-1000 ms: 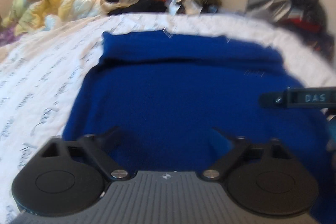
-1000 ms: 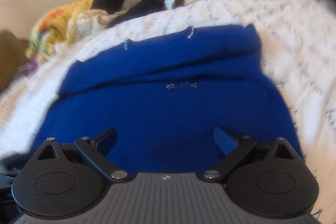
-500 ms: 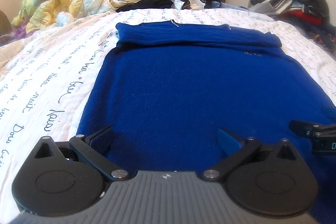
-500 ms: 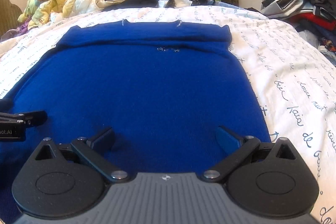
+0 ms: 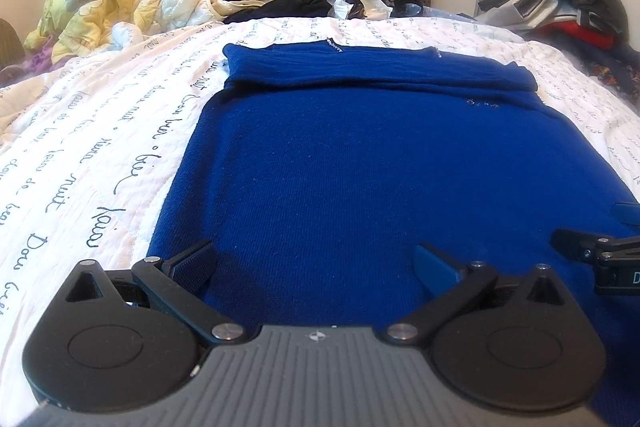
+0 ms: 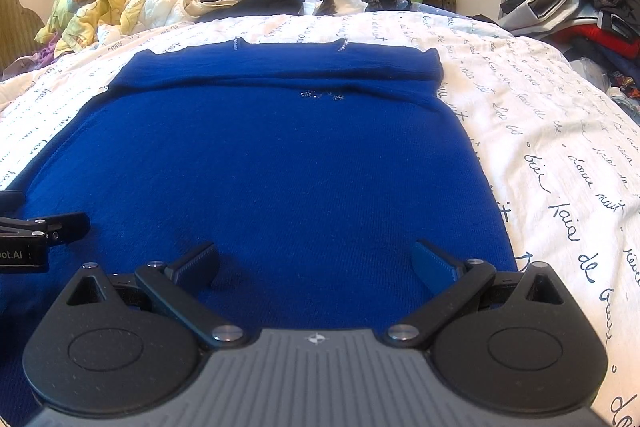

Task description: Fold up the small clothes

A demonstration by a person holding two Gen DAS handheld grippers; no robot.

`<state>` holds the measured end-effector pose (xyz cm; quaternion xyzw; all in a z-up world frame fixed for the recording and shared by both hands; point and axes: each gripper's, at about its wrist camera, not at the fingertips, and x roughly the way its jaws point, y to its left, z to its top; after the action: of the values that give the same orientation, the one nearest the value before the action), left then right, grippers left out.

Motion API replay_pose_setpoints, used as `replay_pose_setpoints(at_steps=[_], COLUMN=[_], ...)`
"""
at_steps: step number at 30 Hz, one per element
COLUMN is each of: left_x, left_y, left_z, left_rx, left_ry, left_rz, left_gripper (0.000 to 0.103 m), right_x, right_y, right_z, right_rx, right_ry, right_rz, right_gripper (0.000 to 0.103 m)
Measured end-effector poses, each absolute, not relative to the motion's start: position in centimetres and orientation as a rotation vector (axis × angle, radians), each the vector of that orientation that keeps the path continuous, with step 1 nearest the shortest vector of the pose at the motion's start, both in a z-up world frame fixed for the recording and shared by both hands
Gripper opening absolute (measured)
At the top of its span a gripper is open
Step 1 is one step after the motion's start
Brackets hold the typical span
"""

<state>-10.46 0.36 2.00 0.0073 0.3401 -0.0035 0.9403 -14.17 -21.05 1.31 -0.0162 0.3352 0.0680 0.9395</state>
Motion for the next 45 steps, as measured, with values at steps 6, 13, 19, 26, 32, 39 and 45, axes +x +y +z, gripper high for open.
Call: replay_pose_setpoints(at_steps=[6, 13, 19, 26, 32, 39, 45], left_x=[-10.5, -10.5, -10.5, -10.5, -10.5, -10.6, -12.3], left_y=[0.4, 0.4, 0.4, 0.4, 0.4, 0.5, 0.7], left_z=[2.0, 2.0, 2.0, 2.0, 2.0, 2.0, 2.2], left_rx=[0.015, 0.015, 0.015, 0.015, 0.015, 0.017, 0.016], left_ry=[0.694, 0.694, 0.694, 0.694, 0.694, 0.699, 0.7], left_rz=[-0.008, -0.008, -0.009, -0.008, -0.009, -0.001, 0.003], left_gripper=[0.103, 0.103, 0.103, 0.103, 0.103, 0.103, 0.103], right_x=[-14.3, -13.6, -13.8, -13.7, -13.7, -13.4, -12.8], right_y=[-20.9, -21.1, -21.1, -21.1, -21.1, -21.2, -21.1], right_z=[1.4, 1.2, 1.3, 1.2, 1.2, 1.3, 1.3], right_rx=[-0.032, -0.029, -0.029, -0.028, -0.028, -0.027, -0.026], right_ry=[0.684, 0.685, 0.686, 0.686, 0.686, 0.687, 0.69], right_rz=[0.139, 0.14, 0.14, 0.14, 0.14, 0.14, 0.137], right_gripper=[0.103, 0.103, 0.103, 0.103, 0.103, 0.103, 0.103])
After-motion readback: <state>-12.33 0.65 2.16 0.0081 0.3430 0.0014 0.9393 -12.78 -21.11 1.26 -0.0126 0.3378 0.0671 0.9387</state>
